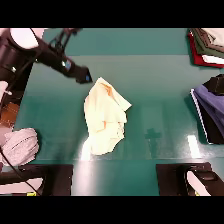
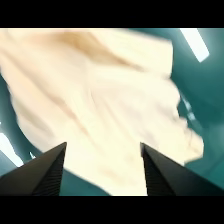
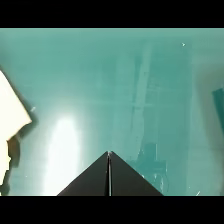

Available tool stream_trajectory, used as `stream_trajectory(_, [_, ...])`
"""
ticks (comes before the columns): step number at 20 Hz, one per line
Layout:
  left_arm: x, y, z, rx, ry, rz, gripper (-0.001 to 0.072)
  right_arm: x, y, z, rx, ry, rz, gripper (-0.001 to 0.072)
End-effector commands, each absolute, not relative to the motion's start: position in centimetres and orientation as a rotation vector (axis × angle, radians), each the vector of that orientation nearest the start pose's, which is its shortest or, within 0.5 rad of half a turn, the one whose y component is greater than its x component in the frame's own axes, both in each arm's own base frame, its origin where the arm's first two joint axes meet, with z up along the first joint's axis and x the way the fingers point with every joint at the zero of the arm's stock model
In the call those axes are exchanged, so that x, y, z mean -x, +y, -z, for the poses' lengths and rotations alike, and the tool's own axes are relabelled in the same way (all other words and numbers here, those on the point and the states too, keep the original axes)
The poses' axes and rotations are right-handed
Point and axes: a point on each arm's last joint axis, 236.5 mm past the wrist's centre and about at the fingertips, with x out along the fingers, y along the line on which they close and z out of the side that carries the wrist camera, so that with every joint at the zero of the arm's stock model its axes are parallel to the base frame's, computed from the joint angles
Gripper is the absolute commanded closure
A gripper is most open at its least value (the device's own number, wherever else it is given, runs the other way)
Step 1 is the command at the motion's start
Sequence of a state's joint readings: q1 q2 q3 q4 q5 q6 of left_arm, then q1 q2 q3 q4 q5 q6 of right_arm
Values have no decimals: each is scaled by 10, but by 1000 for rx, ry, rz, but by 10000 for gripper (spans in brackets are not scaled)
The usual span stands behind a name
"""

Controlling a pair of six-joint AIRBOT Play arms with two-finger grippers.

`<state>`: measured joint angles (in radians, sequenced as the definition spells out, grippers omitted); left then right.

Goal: Fold the shirts.

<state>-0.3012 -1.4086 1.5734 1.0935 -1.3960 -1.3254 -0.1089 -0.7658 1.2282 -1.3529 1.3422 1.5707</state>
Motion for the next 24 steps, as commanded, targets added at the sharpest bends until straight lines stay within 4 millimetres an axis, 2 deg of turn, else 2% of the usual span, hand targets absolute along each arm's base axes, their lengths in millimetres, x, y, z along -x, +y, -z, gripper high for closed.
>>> stream_trajectory(1, [-315,-230,-48,111,1377,808,162,-303,17,-200,-186,859,-75,692])
stream_trajectory(3, [-289,-246,-19,247,1446,856,162,-303,17,-200,-186,858,-74,692])
stream_trajectory(5, [-273,-254,2,345,1476,876,162,-303,17,-200,-186,858,-75,693])
stream_trajectory(8, [-260,-246,31,370,1525,816,162,-303,17,-200,-186,859,-75,692])
stream_trajectory(11, [-248,-252,44,351,1542,813,162,-303,17,-200,-186,859,-75,692])
stream_trajectory(15, [-234,-273,47,271,1524,872,166,-303,17,-200,-187,859,-75,692])
stream_trajectory(16, [-233,-273,46,272,1528,875,347,-303,17,-200,-187,859,-75,692])
stream_trajectory(17, [-233,-271,47,267,1529,872,619,-303,17,-200,-187,859,-75,692])
stream_trajectory(18, [-235,-269,48,258,1529,867,684,-303,18,-200,-189,859,-78,692])
stream_trajectory(20, [-237,-256,45,219,1544,858,685,-303,33,-203,-233,854,-133,692])
stream_trajectory(21, [-242,-247,38,198,1538,844,685,-302,46,-203,-272,857,-180,692])
stream_trajectory(22, [-251,-234,27,156,1509,827,686,-301,58,-198,-311,873,-220,692])
stream_trajectory(24, [-279,-200,-7,71,1404,742,685,-295,79,-172,-400,945,-288,690])
